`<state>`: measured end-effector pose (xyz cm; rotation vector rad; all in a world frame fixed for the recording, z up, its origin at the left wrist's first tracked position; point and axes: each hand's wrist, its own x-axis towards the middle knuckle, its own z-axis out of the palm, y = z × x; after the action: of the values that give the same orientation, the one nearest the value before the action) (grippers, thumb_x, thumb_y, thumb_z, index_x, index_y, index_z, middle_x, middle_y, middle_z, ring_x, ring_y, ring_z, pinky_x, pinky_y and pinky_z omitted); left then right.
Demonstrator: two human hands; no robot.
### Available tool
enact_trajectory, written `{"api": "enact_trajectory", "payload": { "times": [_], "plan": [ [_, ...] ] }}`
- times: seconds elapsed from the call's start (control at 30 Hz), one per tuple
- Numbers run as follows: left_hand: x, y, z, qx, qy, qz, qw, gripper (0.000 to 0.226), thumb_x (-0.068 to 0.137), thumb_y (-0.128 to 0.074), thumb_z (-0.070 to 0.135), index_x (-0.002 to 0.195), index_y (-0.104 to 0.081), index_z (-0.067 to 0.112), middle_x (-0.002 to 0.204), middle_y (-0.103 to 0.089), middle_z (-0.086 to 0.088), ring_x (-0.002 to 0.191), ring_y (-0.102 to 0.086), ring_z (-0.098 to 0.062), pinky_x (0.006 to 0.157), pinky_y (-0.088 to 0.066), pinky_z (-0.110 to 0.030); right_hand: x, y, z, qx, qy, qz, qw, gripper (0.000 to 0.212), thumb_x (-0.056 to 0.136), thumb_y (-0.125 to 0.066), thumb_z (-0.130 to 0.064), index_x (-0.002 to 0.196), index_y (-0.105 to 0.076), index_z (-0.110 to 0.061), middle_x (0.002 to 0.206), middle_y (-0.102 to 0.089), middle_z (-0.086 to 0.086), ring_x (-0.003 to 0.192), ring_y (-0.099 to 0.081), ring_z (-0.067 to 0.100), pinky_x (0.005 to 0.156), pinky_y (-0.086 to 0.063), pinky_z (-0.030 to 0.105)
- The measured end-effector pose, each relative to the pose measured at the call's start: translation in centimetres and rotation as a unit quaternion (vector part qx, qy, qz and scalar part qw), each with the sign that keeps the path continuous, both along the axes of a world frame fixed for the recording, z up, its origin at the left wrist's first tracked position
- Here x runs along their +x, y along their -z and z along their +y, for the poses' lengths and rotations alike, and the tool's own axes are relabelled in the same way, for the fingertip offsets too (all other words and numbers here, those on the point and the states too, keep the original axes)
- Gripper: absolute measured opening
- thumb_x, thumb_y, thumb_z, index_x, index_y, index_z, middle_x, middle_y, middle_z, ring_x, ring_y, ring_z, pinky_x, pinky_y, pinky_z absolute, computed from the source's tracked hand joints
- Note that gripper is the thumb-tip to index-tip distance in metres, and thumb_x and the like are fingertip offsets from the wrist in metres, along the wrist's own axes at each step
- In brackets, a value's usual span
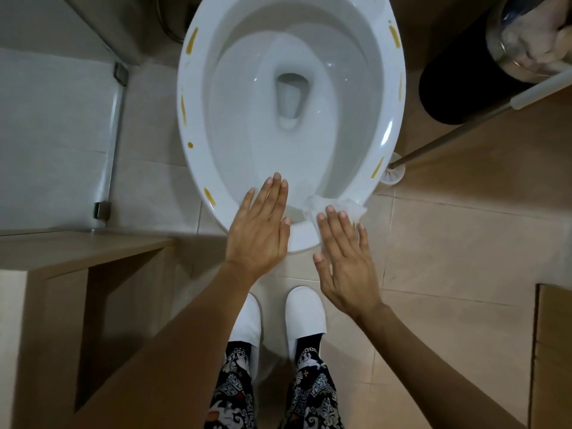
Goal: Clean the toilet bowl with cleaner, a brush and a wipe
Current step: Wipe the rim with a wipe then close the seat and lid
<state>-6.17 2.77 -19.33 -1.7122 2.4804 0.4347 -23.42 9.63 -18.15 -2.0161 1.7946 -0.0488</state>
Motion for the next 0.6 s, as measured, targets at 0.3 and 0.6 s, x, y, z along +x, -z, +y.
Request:
{"api": "enact_trajectory", "payload": {
  "times": [0.3,0.6],
  "plan": [
    [0.1,-0.3,-0.2,-0.002,0.004,0.017,1.000,0.058,0.096,-0.021,0.032,0.146,-0.030,0.004,0.152,-0.031,-0.011,0.141,-0.030,-0.021,0.114,-0.012,-0.036,-2.7,-0.3,-3.5,-0.007,0.017,0.025,1.000,0.060,0.101,-0.013,-0.044,0.153,-0.019,-0.015,0.160,-0.012,0.002,0.149,-0.004,0.015,0.121,0.006,0.032],
    [0.1,-0.2,0.0,-0.017,-0.003,0.025,1.000,0.057,0.095,-0.023,0.028,0.145,-0.031,0.002,0.152,-0.032,-0.012,0.141,-0.030,-0.022,0.115,-0.013,-0.036,-1.8,-0.6,-0.6,0.003,-0.072,0.012,0.997,0.057,0.103,-0.009,-0.038,0.151,-0.026,-0.015,0.159,-0.020,0.001,0.148,-0.013,0.013,0.120,-0.010,0.042]
  ]
}}
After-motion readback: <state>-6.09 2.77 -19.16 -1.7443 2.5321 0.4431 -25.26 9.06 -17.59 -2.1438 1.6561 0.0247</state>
